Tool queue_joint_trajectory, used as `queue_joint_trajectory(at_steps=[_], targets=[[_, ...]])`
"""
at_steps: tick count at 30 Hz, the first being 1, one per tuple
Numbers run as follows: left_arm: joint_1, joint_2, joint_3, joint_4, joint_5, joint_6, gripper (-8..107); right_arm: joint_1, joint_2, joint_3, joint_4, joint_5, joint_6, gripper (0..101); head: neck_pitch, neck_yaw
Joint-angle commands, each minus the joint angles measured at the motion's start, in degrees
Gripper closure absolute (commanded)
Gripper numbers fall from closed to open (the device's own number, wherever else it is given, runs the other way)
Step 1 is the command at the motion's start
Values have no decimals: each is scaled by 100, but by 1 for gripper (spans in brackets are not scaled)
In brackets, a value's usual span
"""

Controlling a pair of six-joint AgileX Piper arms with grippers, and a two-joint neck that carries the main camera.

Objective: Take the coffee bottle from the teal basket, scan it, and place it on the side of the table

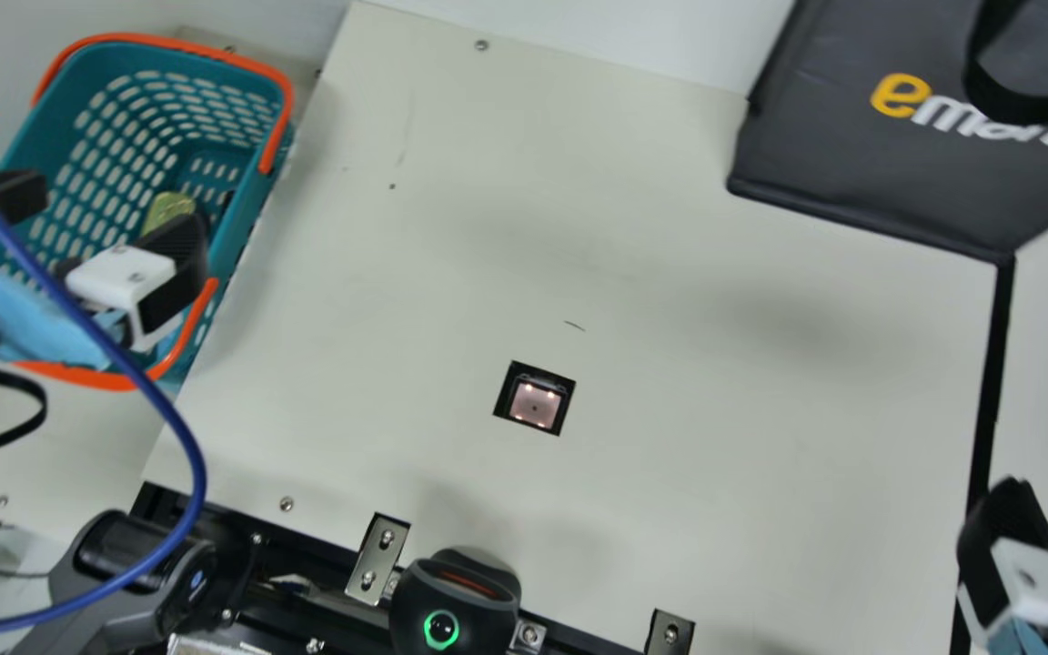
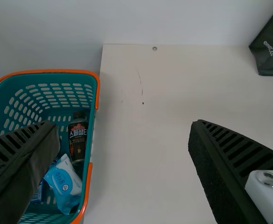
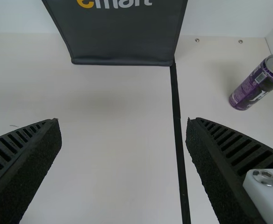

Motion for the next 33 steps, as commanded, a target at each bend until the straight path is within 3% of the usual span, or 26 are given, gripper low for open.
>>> queue_joint_trajectory(at_steps=[1,19,33], targets=[[0,0,0,0,0,0,9,0,0,0,0,0,0,6,-166,58],[36,16,-6,3,-20,-48,9,0,0,0,0,5,0,6,-166,58],[1133,290,21,330,-512,-1036,9,0,0,0,0,5,0,6,-166,58]])
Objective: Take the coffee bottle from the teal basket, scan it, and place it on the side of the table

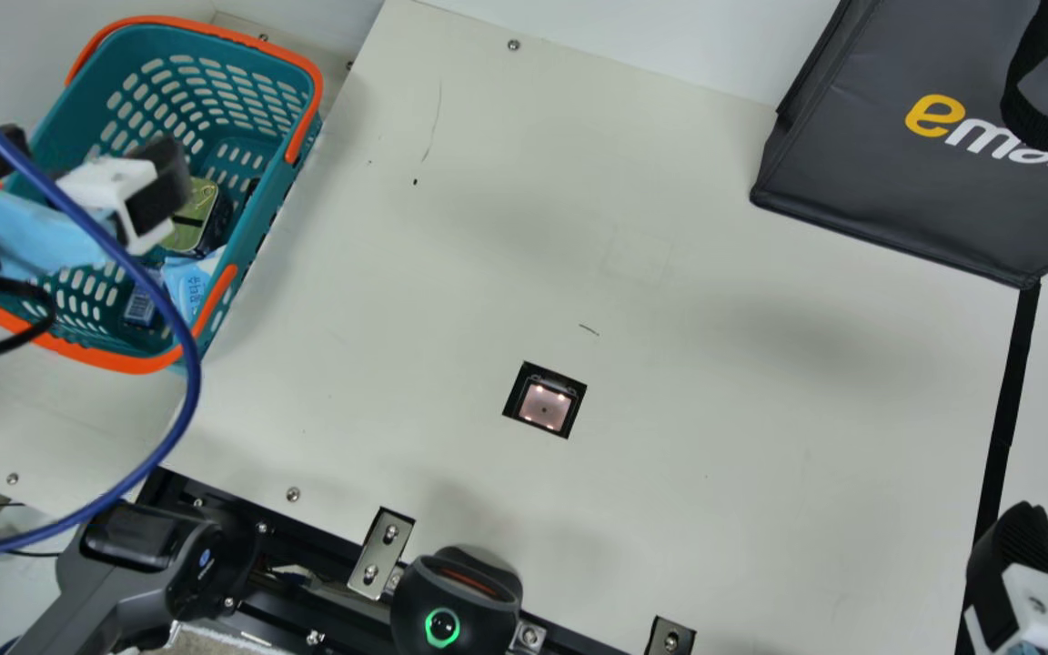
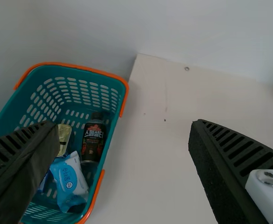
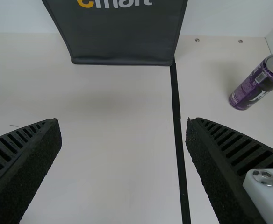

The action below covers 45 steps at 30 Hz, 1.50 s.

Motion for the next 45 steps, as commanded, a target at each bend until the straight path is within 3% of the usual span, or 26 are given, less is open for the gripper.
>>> queue_joint_trajectory(at_steps=[1,11,27,45], targets=[[274,55,18,68,-81,-187,9,0,0,0,0,0,0,6,-166,23],[1165,538,-14,82,-395,-171,9,0,0,0,0,0,0,6,-166,23],[2279,1899,-392,-679,-632,1566,9,0,0,0,0,0,0,6,-166,23],[2671,3426,-801,-1080,-792,3082,9,0,0,0,0,-7,0,6,-166,23]])
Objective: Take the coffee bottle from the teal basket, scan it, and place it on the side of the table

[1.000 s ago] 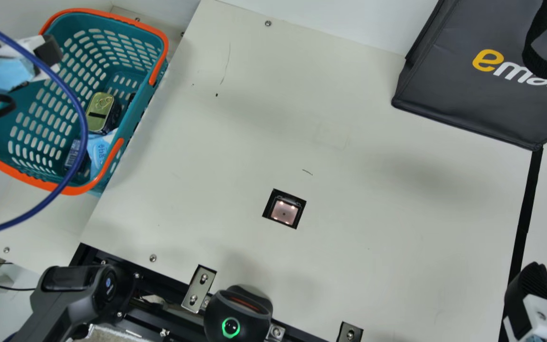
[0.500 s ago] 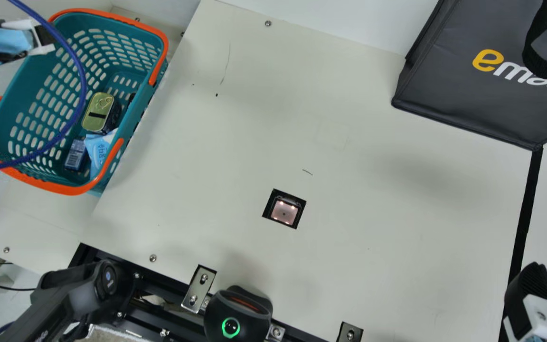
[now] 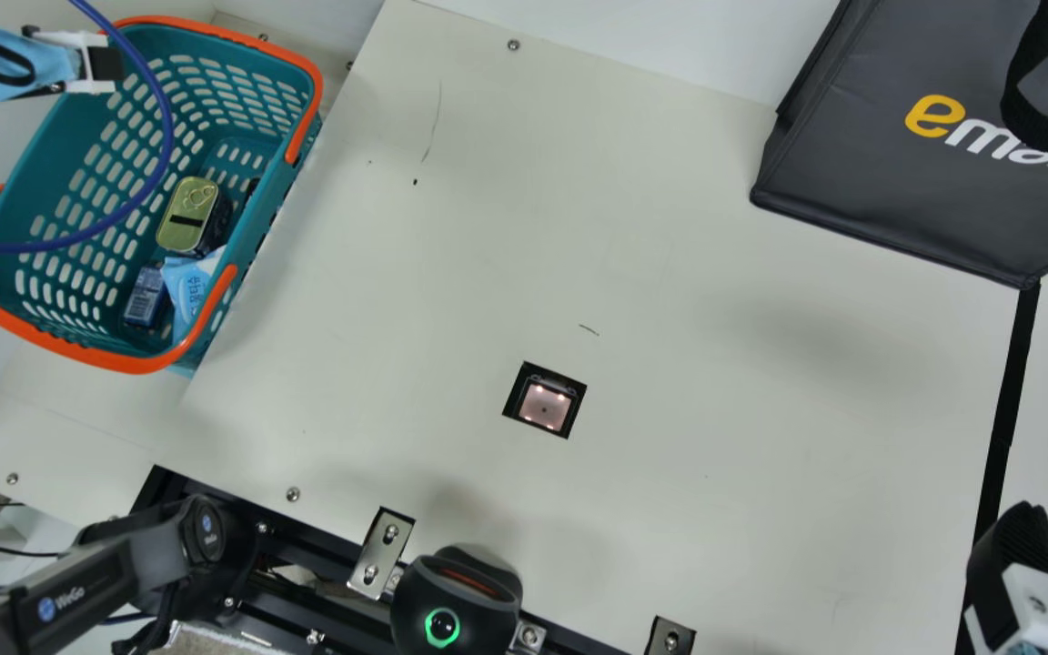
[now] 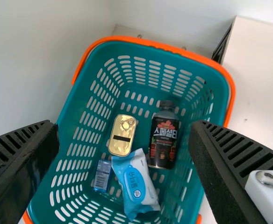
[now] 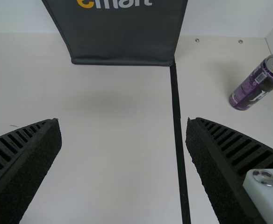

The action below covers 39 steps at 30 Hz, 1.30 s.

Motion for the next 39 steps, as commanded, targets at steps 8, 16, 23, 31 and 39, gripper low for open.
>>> queue_joint_trajectory(at_steps=[8,16,23,31,39], targets=[[-41,684,-26,-5,-152,389,9,0,0,0,0,0,0,6,-166,23],[-86,1188,15,20,-325,648,9,0,0,0,0,0,0,6,-166,23],[-131,1551,96,67,-483,817,9,0,0,0,0,0,0,6,-166,23],[-165,1889,202,163,-693,943,9,0,0,0,0,0,0,6,-166,23],[-189,2177,307,244,-880,959,9,0,0,0,0,0,0,6,-166,23]])
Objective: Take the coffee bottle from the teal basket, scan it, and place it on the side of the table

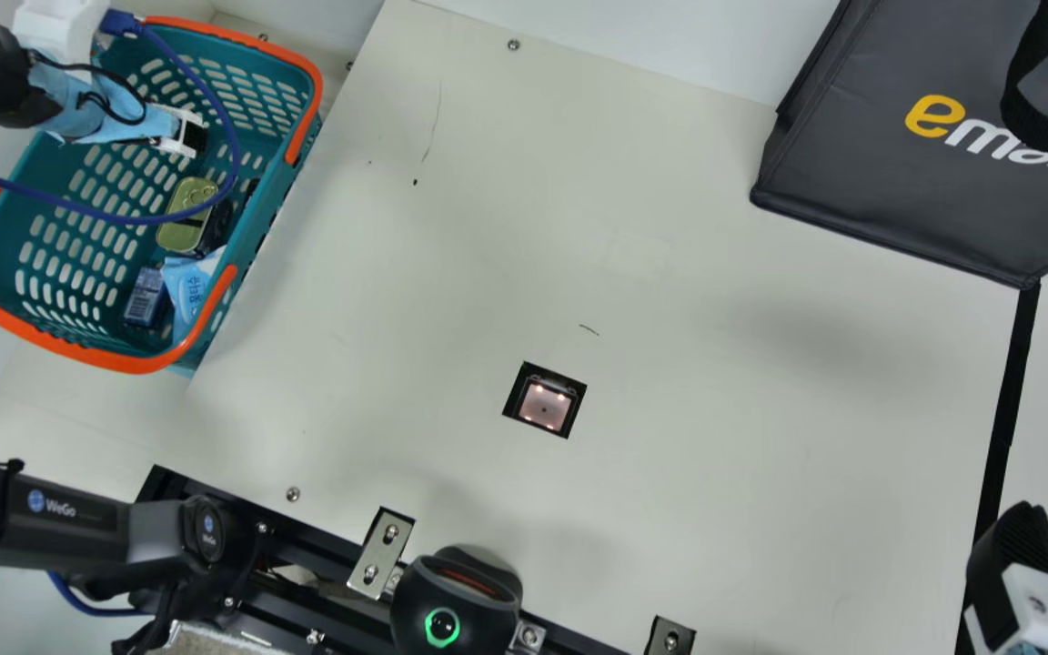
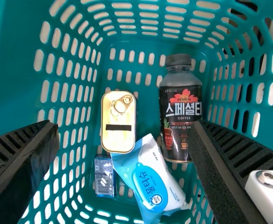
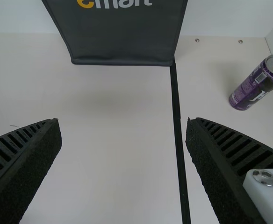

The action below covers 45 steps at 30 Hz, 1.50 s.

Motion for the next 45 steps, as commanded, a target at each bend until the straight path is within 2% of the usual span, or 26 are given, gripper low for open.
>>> queue_joint_trajectory(at_steps=[1,11,21,36,45], targets=[[-9,48,25,11,-34,2,9,0,0,0,0,0,0,6,-166,23],[-8,292,184,-144,-238,78,9,0,0,0,0,0,0,6,-166,23],[84,537,306,-797,-376,484,9,0,0,0,0,5,0,6,-166,23],[309,985,322,-2298,-610,2305,9,0,0,0,0,5,0,6,-166,23],[338,1327,181,-2759,-657,3057,9,0,0,0,0,5,0,6,-166,23]])
